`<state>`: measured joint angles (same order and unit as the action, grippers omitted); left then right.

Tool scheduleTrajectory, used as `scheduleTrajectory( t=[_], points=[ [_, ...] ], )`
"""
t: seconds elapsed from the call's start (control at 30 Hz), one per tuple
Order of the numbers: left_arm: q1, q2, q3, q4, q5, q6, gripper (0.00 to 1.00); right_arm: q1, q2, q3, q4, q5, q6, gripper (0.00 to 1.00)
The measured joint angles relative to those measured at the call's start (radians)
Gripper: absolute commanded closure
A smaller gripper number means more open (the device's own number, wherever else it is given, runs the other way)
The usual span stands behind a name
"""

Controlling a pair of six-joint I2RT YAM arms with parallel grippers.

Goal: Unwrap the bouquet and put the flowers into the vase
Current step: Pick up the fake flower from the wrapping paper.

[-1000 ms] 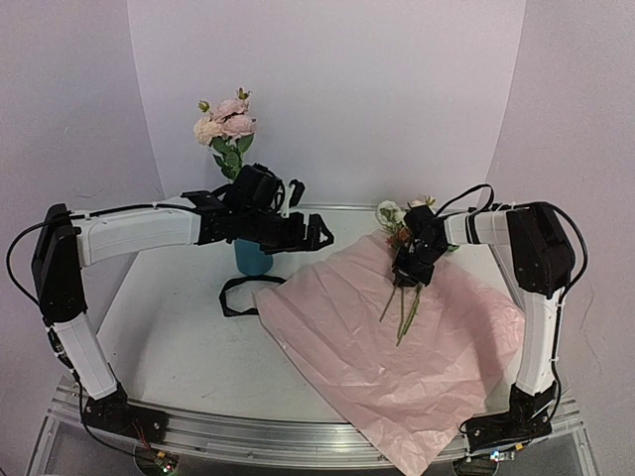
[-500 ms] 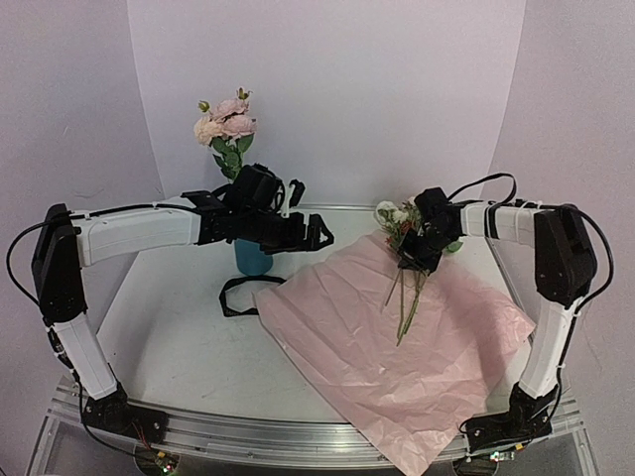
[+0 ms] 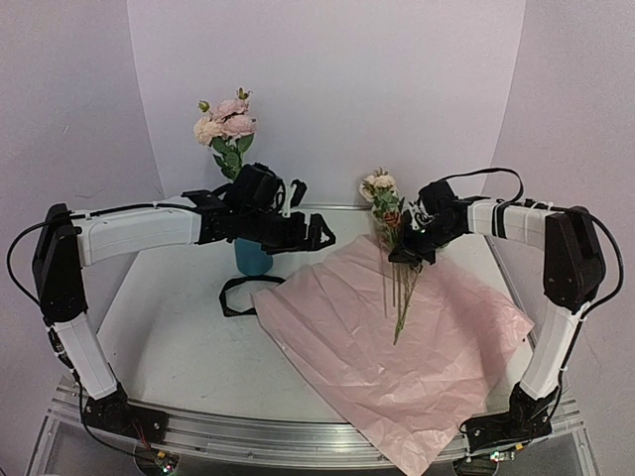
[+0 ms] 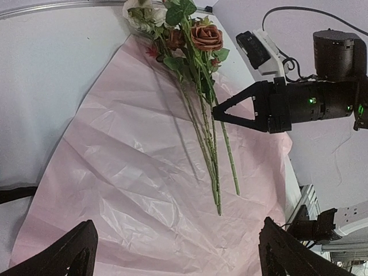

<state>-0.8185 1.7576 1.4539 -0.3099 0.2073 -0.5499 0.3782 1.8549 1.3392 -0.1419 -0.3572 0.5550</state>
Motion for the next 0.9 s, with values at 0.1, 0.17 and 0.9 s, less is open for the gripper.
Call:
scheduleTrajectory(
  t=[0.1, 0.17, 0.9],
  points=[
    [-0.001, 0.008, 0.012, -0.001, 0.007, 0.0, 0.01, 0.0, -0.001, -0.009, 0.036, -0.062, -0.039, 1.0],
    [-0.001, 0.012, 0.019, 0.001, 0.012, -0.001, 0.01, 0.0, -0.011, -0.037, 0.07, -0.097, -0.049, 1.0],
    [-0.01, 0.149, 0.145, 0.001, 0.077, -0.048, 0.03, 0.0, 0.074, -0.132, 0.234, -0.263, -0.064, 1.0]
  ],
)
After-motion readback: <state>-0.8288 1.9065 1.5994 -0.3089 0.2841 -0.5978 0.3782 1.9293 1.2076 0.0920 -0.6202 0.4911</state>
